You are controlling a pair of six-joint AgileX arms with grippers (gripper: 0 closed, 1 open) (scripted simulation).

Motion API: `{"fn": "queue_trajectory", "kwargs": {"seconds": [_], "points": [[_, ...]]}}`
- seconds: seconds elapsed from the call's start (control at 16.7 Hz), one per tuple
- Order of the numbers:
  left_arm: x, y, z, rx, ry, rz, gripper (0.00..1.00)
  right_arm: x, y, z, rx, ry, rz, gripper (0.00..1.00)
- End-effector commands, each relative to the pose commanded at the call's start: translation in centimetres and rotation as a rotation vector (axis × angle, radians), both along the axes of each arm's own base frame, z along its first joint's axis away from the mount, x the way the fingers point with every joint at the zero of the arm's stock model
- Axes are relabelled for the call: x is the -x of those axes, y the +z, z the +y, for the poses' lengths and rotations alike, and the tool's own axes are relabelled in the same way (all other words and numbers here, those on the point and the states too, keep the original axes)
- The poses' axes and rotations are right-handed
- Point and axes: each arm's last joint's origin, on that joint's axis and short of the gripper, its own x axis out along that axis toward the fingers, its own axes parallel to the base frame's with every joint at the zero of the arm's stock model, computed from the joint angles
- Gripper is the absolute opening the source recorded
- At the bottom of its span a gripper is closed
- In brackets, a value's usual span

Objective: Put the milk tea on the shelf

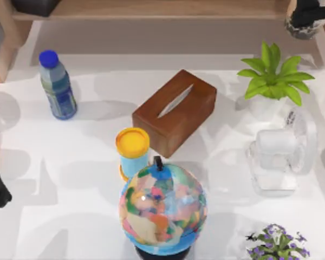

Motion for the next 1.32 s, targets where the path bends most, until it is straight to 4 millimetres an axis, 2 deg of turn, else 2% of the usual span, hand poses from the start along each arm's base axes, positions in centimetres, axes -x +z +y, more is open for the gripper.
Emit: {"fn": "queue_trajectory", "kwargs": {"seconds": [0.3,0.54,0.84,1.14,1.32], "points": [[0.0,0.0,0.0,0.000,0.000,0.000,1.00,-2.3,3.1,6.3,0.000,-0.091,0.078,0.00],[0.0,0.0,0.0,0.000,0.000,0.000,1.00,-3.6,4.6,9.4,0.022,-0.184,0.128,0.00],[0.0,0.0,0.0,0.000,0.000,0.000,1.00,-4.2,6.0,10.5,0.030,-0.242,0.132,0.00],[0.0,0.0,0.0,0.000,0.000,0.000,1.00,-4.2,6.1,10.3,0.025,-0.245,0.128,0.00],[0.0,0.0,0.0,0.000,0.000,0.000,1.00,-5.3,5.2,10.4,0.027,-0.244,0.130,0.00]]}}
